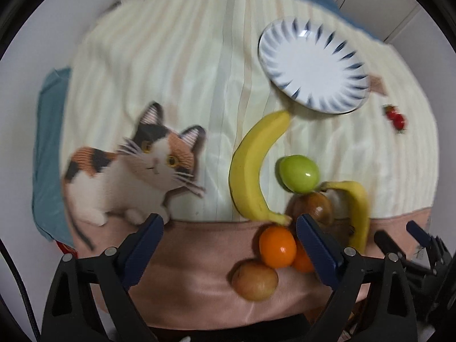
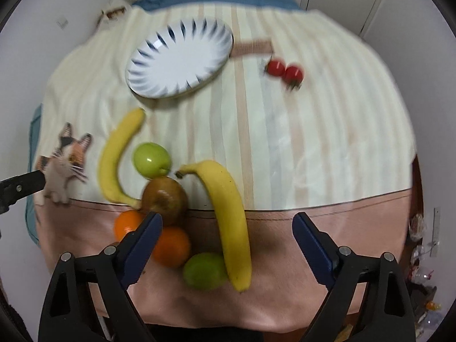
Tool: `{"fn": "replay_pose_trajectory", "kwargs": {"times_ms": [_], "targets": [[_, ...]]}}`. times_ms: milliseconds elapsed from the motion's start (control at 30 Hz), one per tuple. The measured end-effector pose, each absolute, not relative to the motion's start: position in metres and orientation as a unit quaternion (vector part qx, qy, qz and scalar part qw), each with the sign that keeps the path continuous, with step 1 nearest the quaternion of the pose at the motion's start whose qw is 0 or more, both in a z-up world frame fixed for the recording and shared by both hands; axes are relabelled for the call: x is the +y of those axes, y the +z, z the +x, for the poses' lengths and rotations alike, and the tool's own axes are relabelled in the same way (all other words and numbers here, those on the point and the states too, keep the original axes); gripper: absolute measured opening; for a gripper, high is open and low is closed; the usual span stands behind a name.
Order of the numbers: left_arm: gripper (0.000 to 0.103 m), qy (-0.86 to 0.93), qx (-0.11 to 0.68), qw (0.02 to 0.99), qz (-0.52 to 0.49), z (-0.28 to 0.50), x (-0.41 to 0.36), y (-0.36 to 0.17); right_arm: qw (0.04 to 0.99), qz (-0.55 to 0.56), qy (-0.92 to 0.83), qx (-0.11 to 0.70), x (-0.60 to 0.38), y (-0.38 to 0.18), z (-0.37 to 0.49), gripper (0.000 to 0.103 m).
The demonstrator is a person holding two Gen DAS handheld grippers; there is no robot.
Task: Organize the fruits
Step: 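Grasp one banana with the left tool while the right tool grasps the other banana, then carry both bananas to the white plate and lower them onto it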
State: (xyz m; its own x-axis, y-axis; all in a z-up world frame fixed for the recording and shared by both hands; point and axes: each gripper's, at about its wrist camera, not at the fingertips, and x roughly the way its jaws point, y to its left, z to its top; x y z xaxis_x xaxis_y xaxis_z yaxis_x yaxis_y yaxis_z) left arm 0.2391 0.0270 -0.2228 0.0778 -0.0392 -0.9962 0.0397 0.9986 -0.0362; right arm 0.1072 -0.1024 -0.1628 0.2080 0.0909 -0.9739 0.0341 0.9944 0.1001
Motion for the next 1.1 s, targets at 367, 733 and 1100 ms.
{"fn": "replay_pose_trajectory", "kwargs": {"times_ms": [367, 733, 1100], "targets": [[0.076, -0.005, 0.734, 0.679, -0.026, 0.285, 0.029, -0.313, 0.726, -0.005, 0.018, 0.688, -0.074, -0.250, 0.123, 0.083], [0.037, -0.031, 0.700, 0.711, 0.052, 0.266, -0.006, -0.312, 0.745, -0.060, -0.007, 0.665, -0.057, -0.262, 0.102, 0.038], [0.035, 0.029, 0.687, 0.723, 0.069, 0.238, 0.082, -0.297, 0.745, 0.045, -0.016, 0.665, -0.106, -0.235, 0.109, 0.037]]}}
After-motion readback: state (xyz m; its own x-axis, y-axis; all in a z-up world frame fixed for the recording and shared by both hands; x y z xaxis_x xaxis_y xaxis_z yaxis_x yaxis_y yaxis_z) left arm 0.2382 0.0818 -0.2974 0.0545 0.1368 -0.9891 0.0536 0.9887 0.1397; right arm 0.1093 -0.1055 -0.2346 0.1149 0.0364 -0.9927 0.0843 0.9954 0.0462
